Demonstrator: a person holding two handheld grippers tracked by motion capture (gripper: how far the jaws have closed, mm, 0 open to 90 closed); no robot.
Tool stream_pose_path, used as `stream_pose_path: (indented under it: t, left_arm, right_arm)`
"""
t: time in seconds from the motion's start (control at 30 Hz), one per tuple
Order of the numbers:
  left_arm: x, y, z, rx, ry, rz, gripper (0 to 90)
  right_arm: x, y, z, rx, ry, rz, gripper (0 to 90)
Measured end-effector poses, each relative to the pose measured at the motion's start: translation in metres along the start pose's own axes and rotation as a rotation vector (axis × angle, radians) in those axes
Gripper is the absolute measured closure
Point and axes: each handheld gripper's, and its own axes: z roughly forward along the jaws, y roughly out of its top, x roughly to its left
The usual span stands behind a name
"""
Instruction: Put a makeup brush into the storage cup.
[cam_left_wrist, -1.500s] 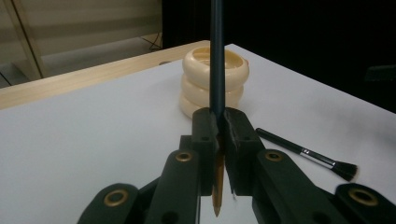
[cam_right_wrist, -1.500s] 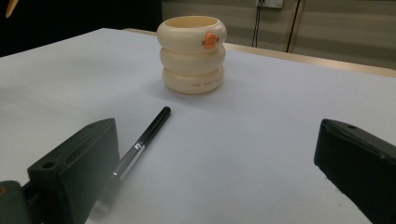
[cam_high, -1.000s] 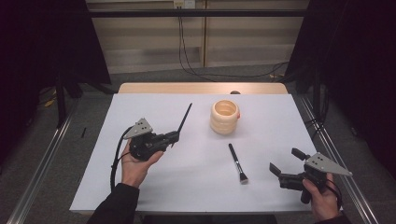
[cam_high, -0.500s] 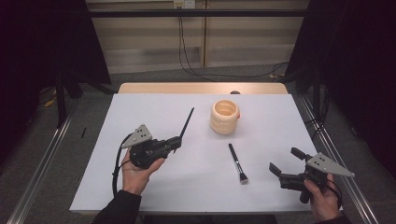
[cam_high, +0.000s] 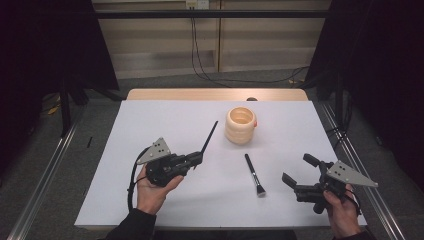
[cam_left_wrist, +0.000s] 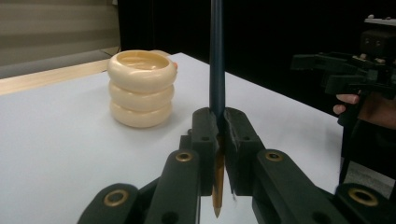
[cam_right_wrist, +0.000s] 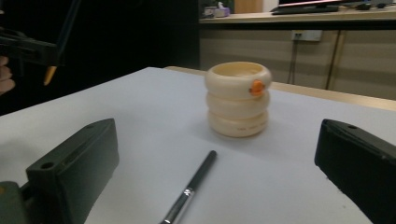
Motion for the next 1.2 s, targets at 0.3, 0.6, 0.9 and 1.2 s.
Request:
stream_pose_path:
  t: [0.3, 0.6, 0.9, 1.2]
  left_arm:
    - [-0.004, -0.004, 0.007, 0.002, -0.038, -0.008, 83.6]
    - [-0.010, -0.006, 0.014, 0.028, -0.075, 0.002, 83.6]
    - [-0.013, -0.003, 0.015, 0.056, -0.107, 0.026, 83.6]
    - [-0.012, 0.001, 0.013, 0.149, -0.116, 0.072, 83.6]
  right_arm:
    - [0.017, 0.010, 0.019, 0.036, 0.154, -0.008, 0.0]
    - [0.026, 0.019, 0.038, 0.028, 0.215, 0.000, 0.0]
    - [0.035, 0.024, 0.055, 0.035, 0.274, 0.004, 0.0]
    - [0.040, 0.023, 0.069, 0.036, 0.275, -0.046, 0.0]
